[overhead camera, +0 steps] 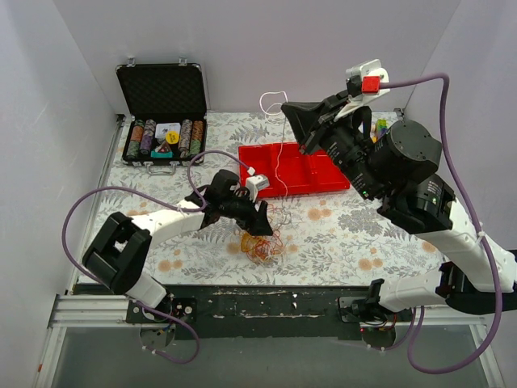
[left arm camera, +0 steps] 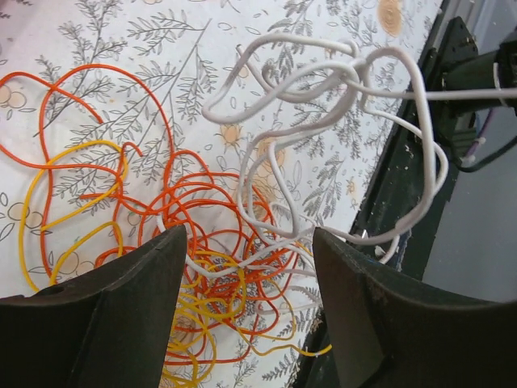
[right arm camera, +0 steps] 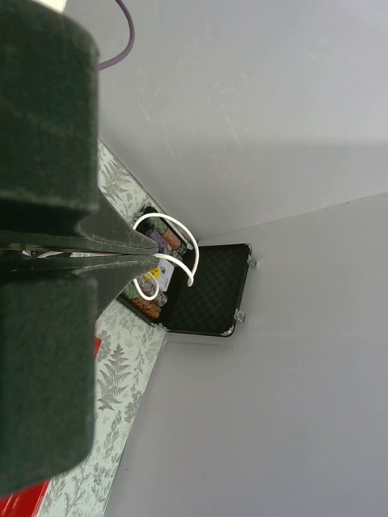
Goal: Untangle the cables
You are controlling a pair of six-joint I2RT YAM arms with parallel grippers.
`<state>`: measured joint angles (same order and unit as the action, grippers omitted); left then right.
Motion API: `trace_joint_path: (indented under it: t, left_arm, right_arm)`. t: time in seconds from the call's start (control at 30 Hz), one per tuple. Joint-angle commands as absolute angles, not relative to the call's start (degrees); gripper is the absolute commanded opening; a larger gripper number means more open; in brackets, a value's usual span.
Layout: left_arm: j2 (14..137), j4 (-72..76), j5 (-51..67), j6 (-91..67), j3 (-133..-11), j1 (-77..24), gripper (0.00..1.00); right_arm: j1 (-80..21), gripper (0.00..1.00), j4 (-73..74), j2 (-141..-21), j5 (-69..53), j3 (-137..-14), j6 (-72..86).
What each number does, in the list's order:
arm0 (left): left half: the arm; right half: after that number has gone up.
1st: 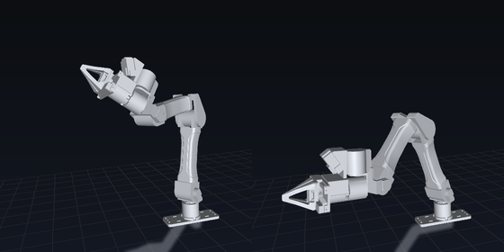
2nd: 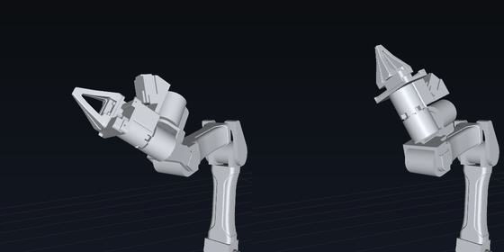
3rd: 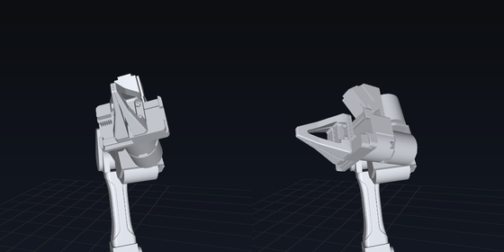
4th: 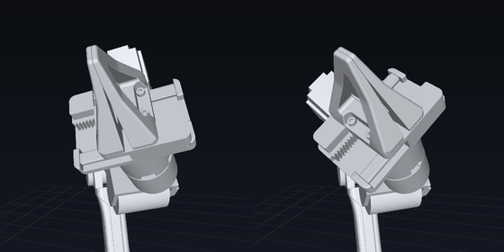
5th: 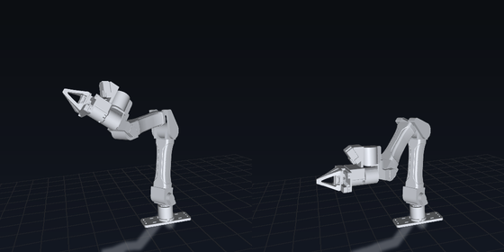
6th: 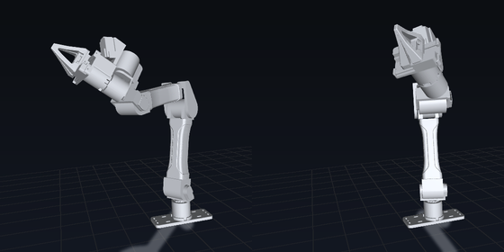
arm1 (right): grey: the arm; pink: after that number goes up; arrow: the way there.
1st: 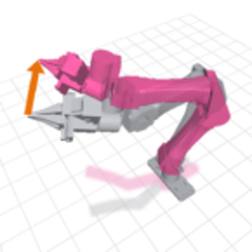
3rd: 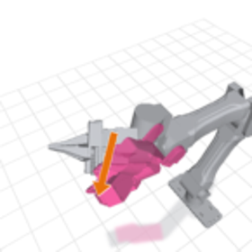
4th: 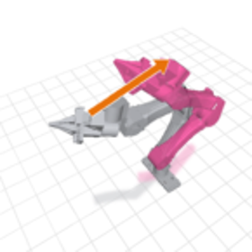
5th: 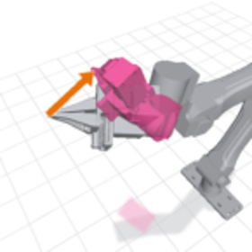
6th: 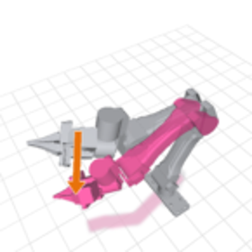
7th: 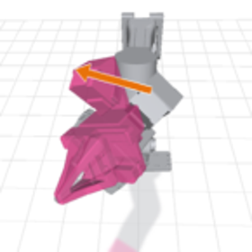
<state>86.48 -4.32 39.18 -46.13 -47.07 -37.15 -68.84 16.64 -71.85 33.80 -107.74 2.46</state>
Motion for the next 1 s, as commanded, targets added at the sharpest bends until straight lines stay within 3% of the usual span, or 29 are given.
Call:
trace_joint_path:
  t: [0.0,0.1,0.2,0.43,0.57,0.73,0.97]
  left_arm:
    - [87.10,-1.85,34.89,-47.81,-47.28,-37.00,0.64]
    - [88.68,-1.50,36.64,-49.30,-49.39,-37.00,0.60]
    - [90.17,-0.79,39.02,-50.62,-51.41,-37.00,0.48]
    - [89.56,-2.28,38.32,-48.43,-51.59,-37.09,0.00]
    - [86.76,-6.05,35.08,-45.45,-51.51,-35.86,0.00]
    - [80.87,-14.04,19.10,-37.11,-48.35,-31.83,0.00]
    - [72.53,-20.30,17.23,-30.86,-41.32,-18.38,0.00]
  right_arm:
    - [-68.73,0.01,14.15,-69.09,32.17,-107.23,5.18]
    - [-68.73,0.01,13.54,-68.03,31.03,-105.74,6.41]
    - [-68.73,0.01,13.27,-67.50,30.32,-104.77,7.38]
    - [-68.82,0.01,14.15,-65.92,31.02,-103.80,7.82]
    - [-68.73,0.01,14.68,-64.87,33.13,-104.32,6.51]
    - [-68.73,0.01,14.42,-61.97,37.87,-107.39,2.38]
    - [-68.82,0.01,14.77,-57.31,43.58,-110.57,-2.89]
